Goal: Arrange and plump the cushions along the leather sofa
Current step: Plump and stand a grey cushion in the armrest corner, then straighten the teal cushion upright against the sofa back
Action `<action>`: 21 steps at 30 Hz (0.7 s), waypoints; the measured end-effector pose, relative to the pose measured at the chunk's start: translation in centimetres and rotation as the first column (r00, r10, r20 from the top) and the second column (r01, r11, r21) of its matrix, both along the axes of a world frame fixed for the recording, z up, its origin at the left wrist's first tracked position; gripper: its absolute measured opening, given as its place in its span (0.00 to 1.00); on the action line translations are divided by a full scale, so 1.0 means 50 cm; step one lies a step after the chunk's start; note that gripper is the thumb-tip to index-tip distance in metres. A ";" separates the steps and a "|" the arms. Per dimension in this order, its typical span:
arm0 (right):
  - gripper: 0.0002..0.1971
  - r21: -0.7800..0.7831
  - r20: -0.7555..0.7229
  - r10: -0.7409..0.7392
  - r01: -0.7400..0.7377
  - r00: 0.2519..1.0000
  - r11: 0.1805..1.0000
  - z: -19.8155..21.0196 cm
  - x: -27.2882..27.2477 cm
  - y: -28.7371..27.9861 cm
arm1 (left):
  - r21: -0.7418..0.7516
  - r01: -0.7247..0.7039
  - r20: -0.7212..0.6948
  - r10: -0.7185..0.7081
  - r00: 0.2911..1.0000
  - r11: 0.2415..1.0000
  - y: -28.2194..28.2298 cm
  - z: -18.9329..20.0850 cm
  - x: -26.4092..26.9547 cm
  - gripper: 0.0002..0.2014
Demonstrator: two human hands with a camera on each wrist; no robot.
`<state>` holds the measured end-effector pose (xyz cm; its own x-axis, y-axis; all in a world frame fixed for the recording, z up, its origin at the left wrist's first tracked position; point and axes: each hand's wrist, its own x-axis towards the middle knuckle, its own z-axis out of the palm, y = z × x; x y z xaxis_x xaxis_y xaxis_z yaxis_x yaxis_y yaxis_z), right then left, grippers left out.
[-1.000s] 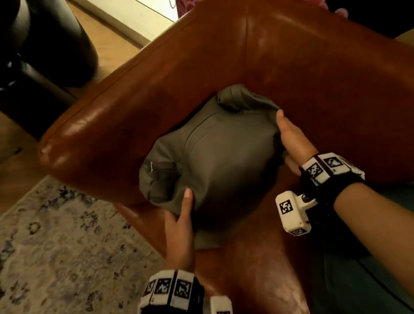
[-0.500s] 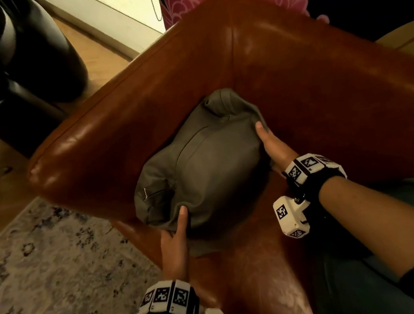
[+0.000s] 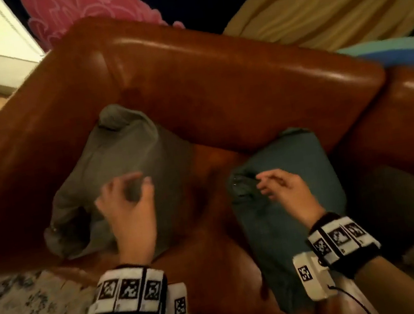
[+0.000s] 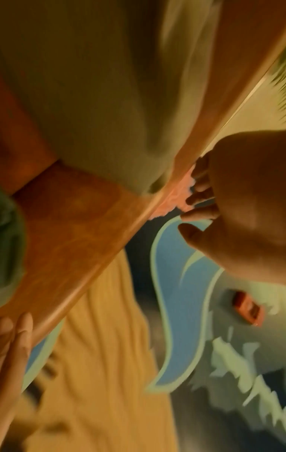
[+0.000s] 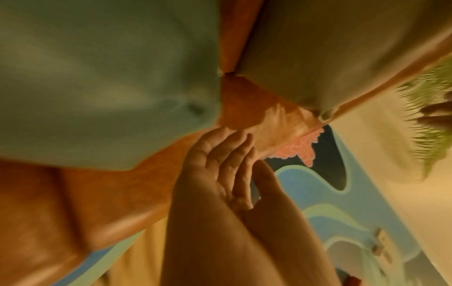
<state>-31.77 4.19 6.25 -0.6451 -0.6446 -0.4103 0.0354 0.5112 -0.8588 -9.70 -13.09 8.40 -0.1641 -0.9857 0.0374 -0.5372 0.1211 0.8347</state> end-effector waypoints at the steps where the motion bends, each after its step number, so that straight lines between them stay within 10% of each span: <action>1: 0.13 0.003 0.001 -0.067 0.067 0.998 0.998 -0.003 -0.006 0.055 | -0.011 0.123 0.003 -0.123 0.992 0.992 0.021 -0.005 -0.046 0.07; 5: 0.15 0.104 0.049 -0.271 0.265 0.961 0.959 -0.078 0.022 0.251 | 0.216 0.464 0.046 -0.483 0.874 0.859 0.123 -0.101 -0.185 0.09; 9: 0.08 0.365 0.109 -0.390 0.328 0.914 0.871 -0.190 0.095 0.372 | 0.489 0.408 0.014 -0.474 0.880 0.771 0.206 -0.201 -0.241 0.19; 15: 0.58 0.543 0.147 -0.734 0.567 0.663 0.620 -0.283 0.137 0.444 | 0.584 0.343 0.075 -0.470 0.879 0.736 0.171 -0.298 -0.284 0.29; 21: 0.47 0.513 0.393 -0.757 0.559 0.522 0.651 -0.324 0.127 0.384 | 0.656 0.429 -0.096 -0.494 0.864 0.621 0.089 -0.362 -0.359 0.36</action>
<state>-25.41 23.40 -9.95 -0.4324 0.0882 -0.8974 0.8577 0.3474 -0.3791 -27.67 -8.64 -9.72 -0.5741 -0.5536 -0.6033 -0.6332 -0.1670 0.7558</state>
